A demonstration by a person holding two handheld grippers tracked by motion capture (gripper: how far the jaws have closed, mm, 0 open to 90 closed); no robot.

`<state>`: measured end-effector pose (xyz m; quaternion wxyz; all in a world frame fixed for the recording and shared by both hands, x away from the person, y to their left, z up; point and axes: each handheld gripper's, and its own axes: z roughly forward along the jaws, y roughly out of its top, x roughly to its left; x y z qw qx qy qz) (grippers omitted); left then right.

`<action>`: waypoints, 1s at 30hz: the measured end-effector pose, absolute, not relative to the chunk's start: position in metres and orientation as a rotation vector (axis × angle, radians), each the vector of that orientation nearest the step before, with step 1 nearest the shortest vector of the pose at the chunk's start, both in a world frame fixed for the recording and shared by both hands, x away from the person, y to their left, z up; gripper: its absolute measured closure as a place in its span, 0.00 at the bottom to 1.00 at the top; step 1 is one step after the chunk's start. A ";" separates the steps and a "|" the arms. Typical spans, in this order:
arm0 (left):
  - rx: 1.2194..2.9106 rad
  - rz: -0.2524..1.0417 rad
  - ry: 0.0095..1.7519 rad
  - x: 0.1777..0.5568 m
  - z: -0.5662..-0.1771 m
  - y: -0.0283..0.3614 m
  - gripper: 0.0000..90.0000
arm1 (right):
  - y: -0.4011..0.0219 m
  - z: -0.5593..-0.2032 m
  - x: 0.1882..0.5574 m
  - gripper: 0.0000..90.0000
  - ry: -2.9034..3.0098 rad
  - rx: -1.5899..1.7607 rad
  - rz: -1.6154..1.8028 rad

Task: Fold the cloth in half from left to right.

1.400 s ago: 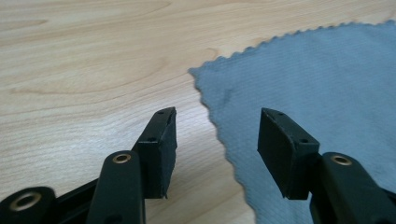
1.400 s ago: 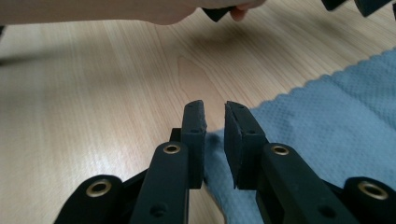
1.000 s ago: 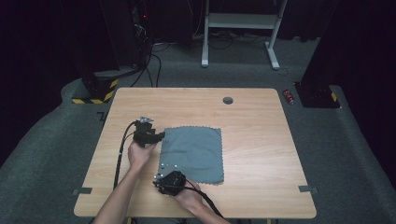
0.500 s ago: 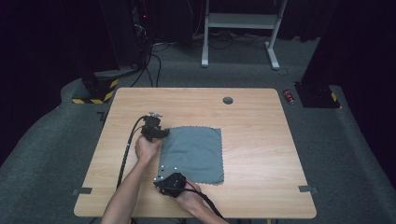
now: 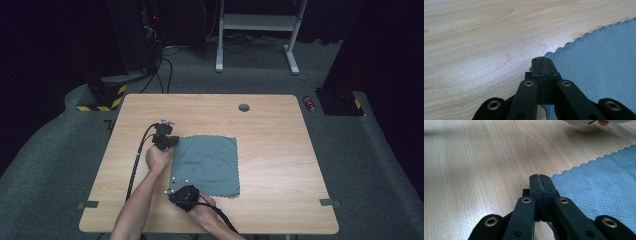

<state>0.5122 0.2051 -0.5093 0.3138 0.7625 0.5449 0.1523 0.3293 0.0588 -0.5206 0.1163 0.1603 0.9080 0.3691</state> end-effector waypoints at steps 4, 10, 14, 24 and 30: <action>1.984 0.397 1.412 0.510 -0.503 0.208 1.00 | 0.055 -0.516 0.329 1.00 2.647 0.488 1.116; 1.971 0.383 1.382 0.510 -0.491 0.208 1.00 | 0.054 -0.507 0.327 1.00 2.632 0.478 1.146; 1.972 0.387 1.358 0.509 -0.483 0.207 1.00 | 0.053 -0.502 0.327 1.00 2.630 0.478 1.172; 1.947 0.407 1.359 0.501 -0.467 0.228 1.00 | 0.057 -0.487 0.323 1.00 2.615 0.454 1.254; 1.938 0.421 1.354 0.494 -0.458 0.235 1.00 | 0.056 -0.479 0.321 1.00 2.599 0.447 1.307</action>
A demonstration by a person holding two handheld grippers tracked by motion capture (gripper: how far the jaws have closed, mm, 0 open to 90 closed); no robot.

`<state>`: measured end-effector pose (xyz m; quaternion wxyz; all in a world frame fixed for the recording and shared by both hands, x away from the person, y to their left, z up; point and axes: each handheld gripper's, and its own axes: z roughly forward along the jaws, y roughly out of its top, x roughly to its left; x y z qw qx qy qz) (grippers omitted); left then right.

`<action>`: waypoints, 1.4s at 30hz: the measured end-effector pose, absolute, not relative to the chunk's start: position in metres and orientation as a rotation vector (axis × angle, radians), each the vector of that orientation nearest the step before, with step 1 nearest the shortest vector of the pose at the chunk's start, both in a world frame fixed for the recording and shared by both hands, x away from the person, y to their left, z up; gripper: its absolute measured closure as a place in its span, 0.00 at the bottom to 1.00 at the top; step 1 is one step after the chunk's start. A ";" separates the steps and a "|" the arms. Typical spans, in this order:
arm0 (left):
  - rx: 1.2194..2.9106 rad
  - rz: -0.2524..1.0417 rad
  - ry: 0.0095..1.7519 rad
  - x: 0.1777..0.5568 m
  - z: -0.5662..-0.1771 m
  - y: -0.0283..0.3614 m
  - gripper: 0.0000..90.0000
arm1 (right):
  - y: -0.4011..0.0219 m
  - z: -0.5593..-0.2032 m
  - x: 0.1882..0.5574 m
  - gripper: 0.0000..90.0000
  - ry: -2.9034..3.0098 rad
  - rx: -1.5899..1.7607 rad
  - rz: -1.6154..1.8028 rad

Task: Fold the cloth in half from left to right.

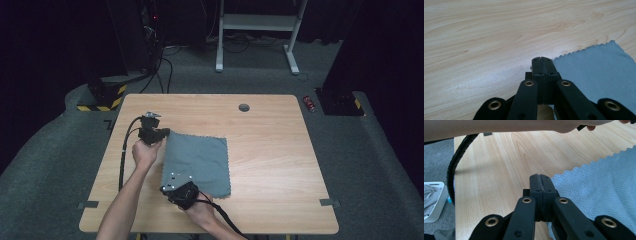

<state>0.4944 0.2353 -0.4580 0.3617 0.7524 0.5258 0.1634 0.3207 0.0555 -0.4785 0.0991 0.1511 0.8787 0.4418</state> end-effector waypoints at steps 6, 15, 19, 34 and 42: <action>1.944 0.399 1.329 0.497 -0.460 0.221 1.00 | 0.040 -0.478 0.319 1.00 2.584 0.483 1.313; 1.956 0.358 1.275 0.503 -0.463 0.189 1.00 | 0.004 -0.482 0.317 1.00 2.537 0.583 1.350; 1.967 0.352 1.255 0.504 -0.462 0.176 1.00 | -0.011 -0.485 0.316 1.00 2.521 0.630 1.359; 1.991 0.332 1.221 0.510 -0.470 0.143 1.00 | -0.056 -0.495 0.311 1.00 2.453 0.762 1.361; 2.017 0.327 1.184 0.514 -0.469 0.123 1.00 | -0.071 -0.497 0.309 1.00 2.433 0.795 1.351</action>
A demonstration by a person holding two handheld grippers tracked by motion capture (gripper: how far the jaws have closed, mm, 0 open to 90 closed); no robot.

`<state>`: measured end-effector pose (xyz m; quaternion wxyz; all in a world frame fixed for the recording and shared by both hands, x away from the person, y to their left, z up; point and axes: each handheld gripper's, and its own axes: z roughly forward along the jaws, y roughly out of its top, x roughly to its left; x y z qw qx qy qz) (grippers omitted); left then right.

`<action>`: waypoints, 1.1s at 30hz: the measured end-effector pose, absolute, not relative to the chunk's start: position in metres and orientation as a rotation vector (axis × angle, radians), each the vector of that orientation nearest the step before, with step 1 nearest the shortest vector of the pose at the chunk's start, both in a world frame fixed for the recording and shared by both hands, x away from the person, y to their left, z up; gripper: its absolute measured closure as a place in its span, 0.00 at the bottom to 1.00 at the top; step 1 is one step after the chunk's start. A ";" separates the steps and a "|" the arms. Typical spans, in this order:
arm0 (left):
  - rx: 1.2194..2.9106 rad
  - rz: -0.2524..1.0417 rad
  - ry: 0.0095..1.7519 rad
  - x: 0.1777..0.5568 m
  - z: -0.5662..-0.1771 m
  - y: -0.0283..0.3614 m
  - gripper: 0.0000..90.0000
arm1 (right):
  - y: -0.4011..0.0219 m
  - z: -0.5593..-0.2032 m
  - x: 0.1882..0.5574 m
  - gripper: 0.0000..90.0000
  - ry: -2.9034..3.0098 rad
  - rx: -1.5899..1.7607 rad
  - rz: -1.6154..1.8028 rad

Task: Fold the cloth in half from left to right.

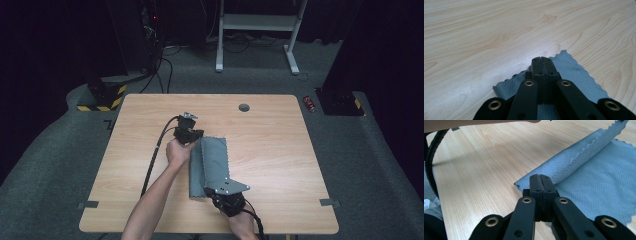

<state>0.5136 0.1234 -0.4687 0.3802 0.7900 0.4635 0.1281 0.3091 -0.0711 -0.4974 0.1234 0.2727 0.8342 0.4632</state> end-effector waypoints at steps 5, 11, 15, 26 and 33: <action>2.026 0.321 1.167 0.516 -0.469 0.111 1.00 | -0.080 -0.500 0.307 1.00 2.419 0.831 1.345; 2.041 0.304 1.164 0.518 -0.474 0.098 1.00 | -0.095 -0.504 0.306 1.00 2.405 0.871 1.324; 2.050 0.303 1.149 0.519 -0.476 0.088 1.00 | -0.100 -0.506 0.305 1.00 2.398 0.888 1.324; 2.076 0.297 1.133 0.523 -0.484 0.067 1.00 | -0.118 -0.514 0.307 1.00 2.386 0.968 1.300; 2.092 0.300 1.121 0.525 -0.489 0.058 1.00 | -0.123 -0.518 0.307 1.00 2.396 1.000 1.275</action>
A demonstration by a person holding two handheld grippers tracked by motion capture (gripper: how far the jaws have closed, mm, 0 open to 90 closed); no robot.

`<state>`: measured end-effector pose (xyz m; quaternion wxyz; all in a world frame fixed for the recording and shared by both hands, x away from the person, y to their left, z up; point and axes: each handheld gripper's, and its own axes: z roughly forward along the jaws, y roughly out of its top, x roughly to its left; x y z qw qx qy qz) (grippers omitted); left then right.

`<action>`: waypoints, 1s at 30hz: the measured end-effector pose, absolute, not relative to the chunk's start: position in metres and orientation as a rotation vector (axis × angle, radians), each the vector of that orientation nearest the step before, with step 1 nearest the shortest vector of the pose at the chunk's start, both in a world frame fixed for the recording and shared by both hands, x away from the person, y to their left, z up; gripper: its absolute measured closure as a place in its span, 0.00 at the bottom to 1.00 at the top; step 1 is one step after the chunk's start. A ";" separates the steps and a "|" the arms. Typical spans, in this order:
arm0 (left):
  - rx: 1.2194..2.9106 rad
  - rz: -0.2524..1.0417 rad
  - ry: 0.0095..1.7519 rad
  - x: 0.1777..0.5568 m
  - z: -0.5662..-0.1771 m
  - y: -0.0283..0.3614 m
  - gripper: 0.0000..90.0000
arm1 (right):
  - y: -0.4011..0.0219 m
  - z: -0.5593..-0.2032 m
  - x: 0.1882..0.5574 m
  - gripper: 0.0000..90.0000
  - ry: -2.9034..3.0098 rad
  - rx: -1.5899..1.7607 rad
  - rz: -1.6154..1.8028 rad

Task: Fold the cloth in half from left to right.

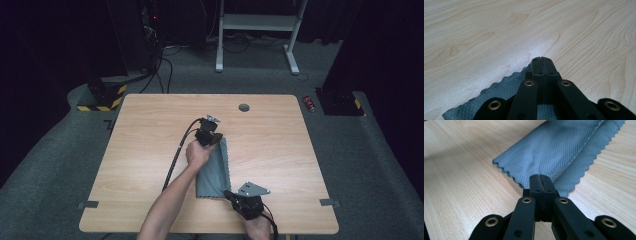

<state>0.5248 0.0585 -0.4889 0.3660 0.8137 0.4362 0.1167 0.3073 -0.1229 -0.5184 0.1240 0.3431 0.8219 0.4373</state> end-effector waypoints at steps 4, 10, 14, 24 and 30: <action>2.102 0.298 1.114 0.526 -0.492 0.053 1.00 | -0.124 -0.520 0.308 1.00 2.402 1.013 1.263; 2.105 0.305 1.111 0.527 -0.495 0.050 0.96 | -0.126 -0.522 0.312 0.98 2.413 1.057 1.214; 2.088 0.316 1.121 0.525 -0.493 0.055 0.80 | -0.126 -0.521 0.313 0.90 2.423 1.062 1.201; 2.047 0.371 1.117 0.481 -0.474 0.099 0.55 | -0.134 -0.503 0.343 0.86 2.403 1.046 1.165; 2.031 0.351 1.139 0.427 -0.491 0.126 0.53 | -0.126 -0.492 0.401 0.87 2.394 1.070 1.126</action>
